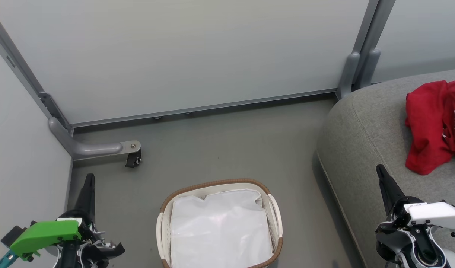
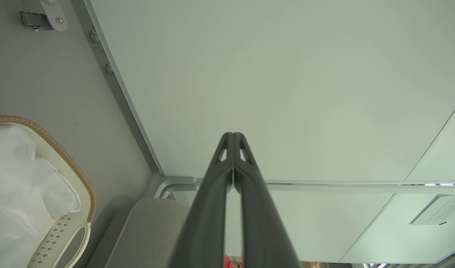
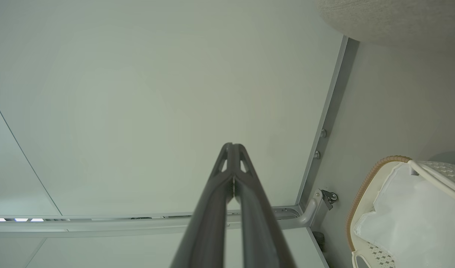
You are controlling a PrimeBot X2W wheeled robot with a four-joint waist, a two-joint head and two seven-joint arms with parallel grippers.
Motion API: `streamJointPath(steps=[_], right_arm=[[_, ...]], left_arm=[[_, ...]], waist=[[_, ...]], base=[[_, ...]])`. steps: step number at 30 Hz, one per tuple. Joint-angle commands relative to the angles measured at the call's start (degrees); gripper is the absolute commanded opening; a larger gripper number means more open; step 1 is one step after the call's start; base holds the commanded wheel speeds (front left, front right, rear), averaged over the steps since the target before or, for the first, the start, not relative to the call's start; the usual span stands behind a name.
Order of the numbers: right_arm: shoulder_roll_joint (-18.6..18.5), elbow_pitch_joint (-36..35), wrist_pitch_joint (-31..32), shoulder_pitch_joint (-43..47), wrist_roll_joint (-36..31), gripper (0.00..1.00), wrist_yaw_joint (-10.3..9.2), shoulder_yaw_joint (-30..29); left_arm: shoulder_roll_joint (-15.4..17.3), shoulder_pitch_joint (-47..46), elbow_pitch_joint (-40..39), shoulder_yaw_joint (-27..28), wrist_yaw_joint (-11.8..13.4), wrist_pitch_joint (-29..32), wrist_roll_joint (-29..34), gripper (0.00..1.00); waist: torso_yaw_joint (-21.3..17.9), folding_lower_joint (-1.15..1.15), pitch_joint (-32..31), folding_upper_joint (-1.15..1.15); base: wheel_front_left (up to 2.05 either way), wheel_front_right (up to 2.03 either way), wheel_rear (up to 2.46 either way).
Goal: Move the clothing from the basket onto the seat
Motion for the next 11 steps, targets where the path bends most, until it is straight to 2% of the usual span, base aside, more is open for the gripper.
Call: streamJointPath(steps=[1,11], right_arm=[[-0.34,-0.19,0.06,0.59,0.19,0.0,0.0,-0.1],[-0.34,-0.19,0.06,0.59,0.19,0.0,0.0,-0.1]], left_arm=[[0.36,-0.55,-0.09,0.13,-0.37,0.25,-0.18,0.0],[0.36,-0.55,-0.09,0.13,-0.37,0.25,-0.18,0.0]], waist=[[0.0,0.0,0.0,0.0],[0.0,0.0,0.0,0.0]], base=[[0.0,0.0,0.0],[0.0,0.0,0.0]])
